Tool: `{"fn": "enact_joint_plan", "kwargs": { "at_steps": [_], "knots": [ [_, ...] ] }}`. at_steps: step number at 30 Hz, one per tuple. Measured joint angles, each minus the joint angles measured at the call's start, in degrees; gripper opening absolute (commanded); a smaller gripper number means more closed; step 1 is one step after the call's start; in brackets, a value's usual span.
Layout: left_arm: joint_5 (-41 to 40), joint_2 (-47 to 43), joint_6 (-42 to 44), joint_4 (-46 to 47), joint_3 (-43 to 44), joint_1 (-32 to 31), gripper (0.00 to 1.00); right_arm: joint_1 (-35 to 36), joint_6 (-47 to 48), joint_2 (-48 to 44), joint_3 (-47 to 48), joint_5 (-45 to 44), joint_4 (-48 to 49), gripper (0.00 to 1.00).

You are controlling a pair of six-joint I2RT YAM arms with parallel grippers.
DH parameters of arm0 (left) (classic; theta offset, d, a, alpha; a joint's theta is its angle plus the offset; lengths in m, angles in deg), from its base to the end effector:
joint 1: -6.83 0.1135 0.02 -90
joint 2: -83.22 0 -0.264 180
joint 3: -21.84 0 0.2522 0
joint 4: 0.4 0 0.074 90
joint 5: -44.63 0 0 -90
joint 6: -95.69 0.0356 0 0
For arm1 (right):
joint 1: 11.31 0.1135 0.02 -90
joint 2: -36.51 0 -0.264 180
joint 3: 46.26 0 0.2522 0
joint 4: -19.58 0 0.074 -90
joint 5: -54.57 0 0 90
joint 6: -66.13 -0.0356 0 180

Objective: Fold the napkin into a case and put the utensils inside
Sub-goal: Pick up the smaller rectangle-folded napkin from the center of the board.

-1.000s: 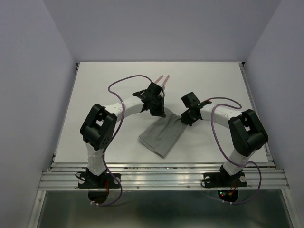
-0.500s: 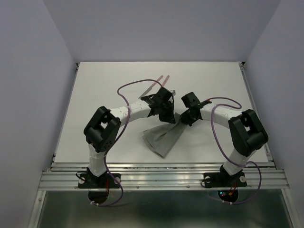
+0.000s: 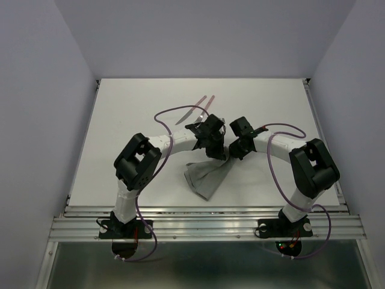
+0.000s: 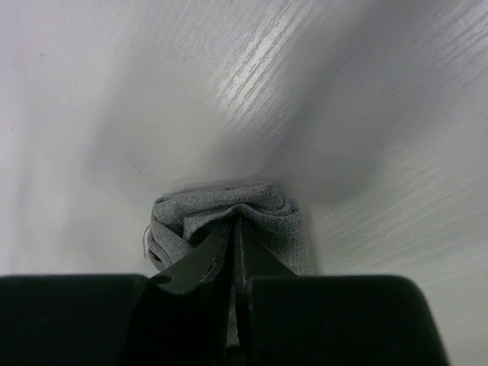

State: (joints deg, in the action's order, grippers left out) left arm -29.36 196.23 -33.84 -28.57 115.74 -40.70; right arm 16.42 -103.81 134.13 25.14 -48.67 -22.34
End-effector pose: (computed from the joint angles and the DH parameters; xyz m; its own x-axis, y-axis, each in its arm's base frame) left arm 0.2864 -0.3274 0.1944 -0.9143 0.0927 -0.3943 0.3286 0.7391 -0.5881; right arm 0.2886 0.1425 0.1629 -0.5152 0.8120 -0.2743 0.7429 0.5826 0.3295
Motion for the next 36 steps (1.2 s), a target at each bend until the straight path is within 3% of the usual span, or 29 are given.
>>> {"fn": "enact_joint_plan", "kwargs": {
  "at_steps": [22, 36],
  "knots": [
    [-1.51, 5.05, -13.51, -2.49, 4.26, 0.00, 0.00, 0.00, 0.02, 0.00, 0.00, 0.07, 0.07, 0.09],
    [-1.73, 6.16, -12.68, -2.89, 5.18, -0.02, 0.00, 0.07, 1.86, -0.13, 0.04, -0.68, 0.07, 0.12]
  ]
}}
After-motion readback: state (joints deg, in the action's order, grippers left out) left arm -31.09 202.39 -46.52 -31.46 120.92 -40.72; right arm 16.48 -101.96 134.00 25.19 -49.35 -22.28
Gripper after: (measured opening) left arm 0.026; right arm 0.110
